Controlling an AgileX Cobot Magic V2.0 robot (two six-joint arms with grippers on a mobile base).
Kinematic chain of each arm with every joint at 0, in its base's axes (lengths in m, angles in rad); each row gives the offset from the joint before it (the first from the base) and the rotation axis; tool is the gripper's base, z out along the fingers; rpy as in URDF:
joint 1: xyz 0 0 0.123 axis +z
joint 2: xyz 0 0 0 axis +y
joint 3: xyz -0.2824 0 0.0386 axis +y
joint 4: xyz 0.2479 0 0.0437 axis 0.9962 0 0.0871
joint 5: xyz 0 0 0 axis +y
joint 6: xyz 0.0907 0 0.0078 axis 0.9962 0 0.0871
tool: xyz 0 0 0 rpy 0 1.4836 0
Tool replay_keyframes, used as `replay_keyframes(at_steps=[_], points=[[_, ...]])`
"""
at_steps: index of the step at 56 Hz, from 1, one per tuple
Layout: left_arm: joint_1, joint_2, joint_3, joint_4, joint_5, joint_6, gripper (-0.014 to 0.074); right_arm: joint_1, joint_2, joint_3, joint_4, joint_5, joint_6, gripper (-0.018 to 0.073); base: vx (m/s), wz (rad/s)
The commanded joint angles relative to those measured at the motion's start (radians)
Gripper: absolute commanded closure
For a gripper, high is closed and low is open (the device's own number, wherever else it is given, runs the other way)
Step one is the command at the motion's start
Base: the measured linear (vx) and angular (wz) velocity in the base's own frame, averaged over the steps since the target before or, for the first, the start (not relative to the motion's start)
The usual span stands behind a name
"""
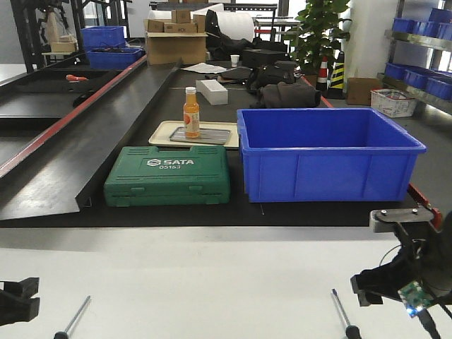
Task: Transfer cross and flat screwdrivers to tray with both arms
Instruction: 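Close both grippers around the black-and-green screwdriver handles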
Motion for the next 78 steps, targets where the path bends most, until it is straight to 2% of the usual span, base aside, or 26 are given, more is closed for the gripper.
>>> replay_keyframes(at_steps=[1,31,44,47,52,58,60,70,78], points=[[-0.001,-0.017,-0.035,-0.01,-0.068,-0.013,0.0041,-0.007,0.049,-0.106,-0.01,0.043,-0.015,0.0028,0.0,0.0],[-0.001,-0.017,-0.035,-0.01,-0.028,-0.013,0.0041,-0.007,0.345,-0.152,0.0,0.016,-0.028,0.0029,0.0,0.0],[-0.001,-0.017,-0.035,-0.01,0.012,-0.013,0.0041,-0.007,0.426,-0.219,0.008,0.071,-0.03,0.005,0.0,0.0],[-0.001,-0.017,-0.035,-0.01,0.015,-0.013,0.0041,-0.007,0.439,-0.233,0.013,0.087,-0.031,0.0086,0.0,0.0],[-0.001,-0.017,-0.035,-0.01,0.033,-0.013,0.0041,-0.004,0.449,-0.239,0.012,0.102,-0.034,0.0223,0.0,0.0],[0.001,-0.017,-0.035,-0.01,0.09,-0.044,0.0041,0.0,0.452,-0.239,0.028,0.112,-0.057,0.0508,0.0,0.0],[0.004,-0.017,-0.035,-0.01,0.116,-0.063,0.0041,0.0,0.452,-0.239,0.043,0.115,-0.068,0.0575,0.0,0.0],[0.048,0.012,-0.078,-0.008,0.237,-0.072,0.0041,0.0,0.454,-0.239,0.126,0.115,-0.107,0.0571,0.0,0.0],[0.084,0.122,-0.224,-0.001,0.378,-0.013,0.0041,0.0,0.454,-0.239,0.173,0.116,-0.135,0.0569,0.0,0.0]])
